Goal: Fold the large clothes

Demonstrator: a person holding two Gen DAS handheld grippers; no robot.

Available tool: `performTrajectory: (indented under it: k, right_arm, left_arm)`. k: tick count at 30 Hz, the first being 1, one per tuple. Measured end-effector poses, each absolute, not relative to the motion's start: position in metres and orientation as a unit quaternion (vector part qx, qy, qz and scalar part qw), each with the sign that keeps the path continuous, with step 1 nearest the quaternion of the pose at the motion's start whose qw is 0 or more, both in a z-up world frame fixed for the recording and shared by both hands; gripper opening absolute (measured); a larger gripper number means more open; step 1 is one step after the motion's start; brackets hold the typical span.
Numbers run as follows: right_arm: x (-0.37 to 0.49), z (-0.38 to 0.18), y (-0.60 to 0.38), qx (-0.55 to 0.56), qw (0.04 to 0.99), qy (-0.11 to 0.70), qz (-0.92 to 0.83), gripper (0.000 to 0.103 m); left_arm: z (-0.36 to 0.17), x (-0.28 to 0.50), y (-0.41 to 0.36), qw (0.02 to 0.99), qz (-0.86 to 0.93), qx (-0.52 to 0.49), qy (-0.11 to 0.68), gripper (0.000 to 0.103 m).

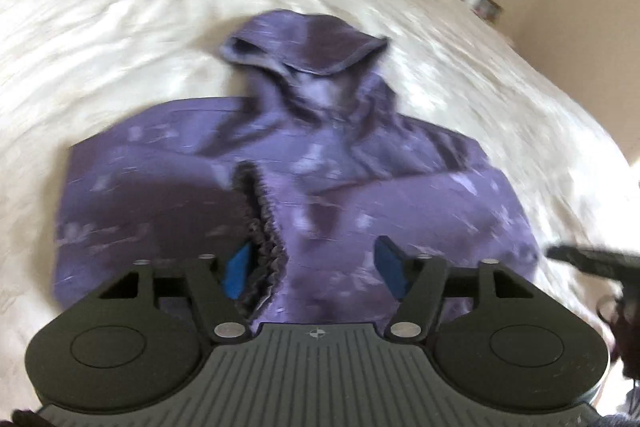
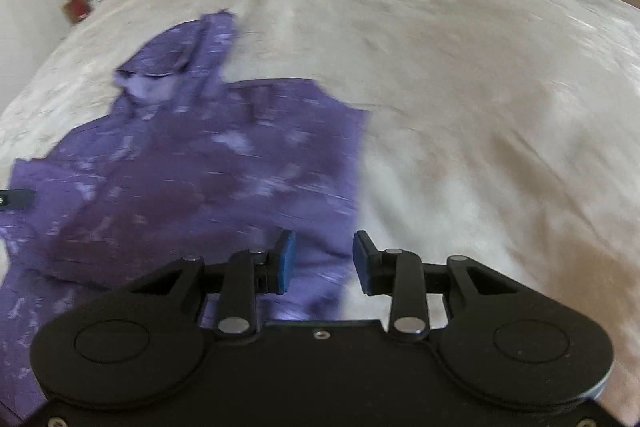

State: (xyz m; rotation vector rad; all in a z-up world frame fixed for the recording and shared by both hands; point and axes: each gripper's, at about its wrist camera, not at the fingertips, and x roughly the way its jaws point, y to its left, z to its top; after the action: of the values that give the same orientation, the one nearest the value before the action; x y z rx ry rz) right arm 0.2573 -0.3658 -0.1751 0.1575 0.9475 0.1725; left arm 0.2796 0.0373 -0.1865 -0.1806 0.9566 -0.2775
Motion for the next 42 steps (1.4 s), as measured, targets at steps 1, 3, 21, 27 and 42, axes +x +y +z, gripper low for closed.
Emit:
performTrajectory:
  k: [1, 3, 21, 27, 42]
  right_arm:
    - [0.261, -0.175, -0.358, 0.070, 0.883, 0.454, 0.093, 0.044]
    - [0.267, -0.180, -0.342, 0.059, 0.879, 0.460, 0.109, 0.044]
    - [0.257, -0.187, -0.286, 0.045, 0.872, 0.467, 0.141, 0.083]
    - [0.268, -0.209, -0.271, 0.020, 0.850, 0.506, 0.147, 0.086]
    - [0.352, -0.141, -0.275, 0.024, 0.875, 0.436, 0.209, 0.086]
  left_arm:
    - [-0.188, 0.281, 0.030, 0.875, -0.136, -0.076, 0.459, 0.069]
    - [-0.193, 0.282, 0.020, 0.876, -0.128, -0.057, 0.461, 0.070]
    - [-0.205, 0.268, 0.051, 0.878, -0.045, -0.008, 0.476, 0.093]
    - [-0.237, 0.282, 0.073, 0.847, -0.003, -0.014, 0.532, 0.093]
    - [-0.156, 0.348, 0.117, 0.875, -0.049, -0.061, 0.478, 0.093]
